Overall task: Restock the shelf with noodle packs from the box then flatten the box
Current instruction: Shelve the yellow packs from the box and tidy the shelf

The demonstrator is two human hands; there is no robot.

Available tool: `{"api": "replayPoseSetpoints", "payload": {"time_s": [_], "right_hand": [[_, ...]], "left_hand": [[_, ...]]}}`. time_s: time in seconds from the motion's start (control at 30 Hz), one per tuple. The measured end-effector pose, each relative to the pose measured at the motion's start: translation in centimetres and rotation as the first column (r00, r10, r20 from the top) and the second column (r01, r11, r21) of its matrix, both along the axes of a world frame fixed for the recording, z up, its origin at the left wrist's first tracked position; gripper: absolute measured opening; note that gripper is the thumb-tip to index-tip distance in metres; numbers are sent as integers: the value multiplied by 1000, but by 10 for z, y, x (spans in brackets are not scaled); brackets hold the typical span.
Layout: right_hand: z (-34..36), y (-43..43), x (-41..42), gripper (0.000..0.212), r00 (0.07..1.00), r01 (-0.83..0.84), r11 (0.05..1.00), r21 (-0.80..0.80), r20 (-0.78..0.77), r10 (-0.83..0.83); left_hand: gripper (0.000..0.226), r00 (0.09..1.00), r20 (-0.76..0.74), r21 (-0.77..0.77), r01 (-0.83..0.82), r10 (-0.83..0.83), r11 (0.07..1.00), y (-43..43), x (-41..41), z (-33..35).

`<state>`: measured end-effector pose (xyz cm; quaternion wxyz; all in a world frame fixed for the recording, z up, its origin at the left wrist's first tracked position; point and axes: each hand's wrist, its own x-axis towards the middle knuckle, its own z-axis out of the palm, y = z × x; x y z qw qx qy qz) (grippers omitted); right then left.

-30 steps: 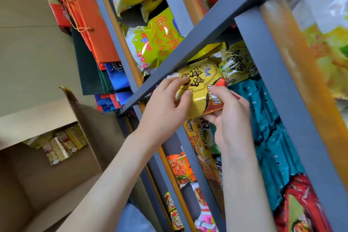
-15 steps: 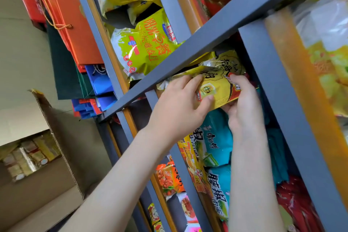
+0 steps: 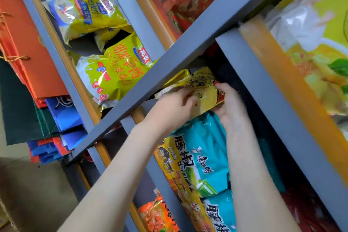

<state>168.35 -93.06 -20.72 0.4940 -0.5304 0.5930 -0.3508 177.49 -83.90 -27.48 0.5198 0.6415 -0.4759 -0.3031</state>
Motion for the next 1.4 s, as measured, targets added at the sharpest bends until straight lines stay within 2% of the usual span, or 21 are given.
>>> {"api": "replayPoseSetpoints", "payload": {"time_s": [0.13,0.27,0.43,0.57,0.67,0.77,0.87,0.97,1.03,1.1,1.17,1.23,1.33,1.4], "right_hand": [[-2,-9,4,30,985,-137,990,30,-104,140],[-3,-23,1,27,915,-350,932,-96,-250,318],[-10,-39,-11,28,876,-384,899,-210,-389,283],[-10,-48,-14,33,831,-414,880,-235,-492,260],[-3,-53,-13,55,721,-484,861,-158,-629,290],[-2,-62,-14,68,616,-494,861,-125,-749,245],[-7,-68,-17,67,550,-493,853,-172,-821,153],[-13,-73,-18,62,434,-531,814,-238,-901,20],[-16,-77,-20,60,307,-538,809,-235,-949,-72],[-17,-77,-22,59,184,-504,846,-175,-978,-93],[-15,-72,-23,63,123,-472,874,-118,-990,-67],[-8,-63,-22,67,142,-487,867,-106,-989,-42],[2,-47,-20,63,336,-502,851,-153,-942,29],[3,-37,-23,65,462,-457,857,-237,-887,1]], "left_hand": [[45,996,83,103,24,-32,994,-28,12,-16],[70,991,129,173,-7,-15,985,-46,16,-23],[91,992,114,214,27,-52,976,-68,14,-28],[94,981,190,208,7,-48,978,-90,14,-33],[92,969,245,177,-37,-8,984,-107,13,-36],[93,986,154,232,-97,62,968,-117,6,-40],[101,988,92,328,-148,124,933,-121,-2,-43],[99,978,137,298,-191,156,935,-124,-1,-44],[93,974,212,234,-129,79,964,-125,-2,-43],[100,960,261,232,39,-100,972,-123,-6,-43],[103,947,235,279,151,-220,948,-119,-9,-45],[95,947,199,284,189,-251,940,-115,-7,-48],[73,964,152,225,182,-219,957,-102,-4,-40],[62,975,9,171,218,-222,961,-87,-3,-29]]}}
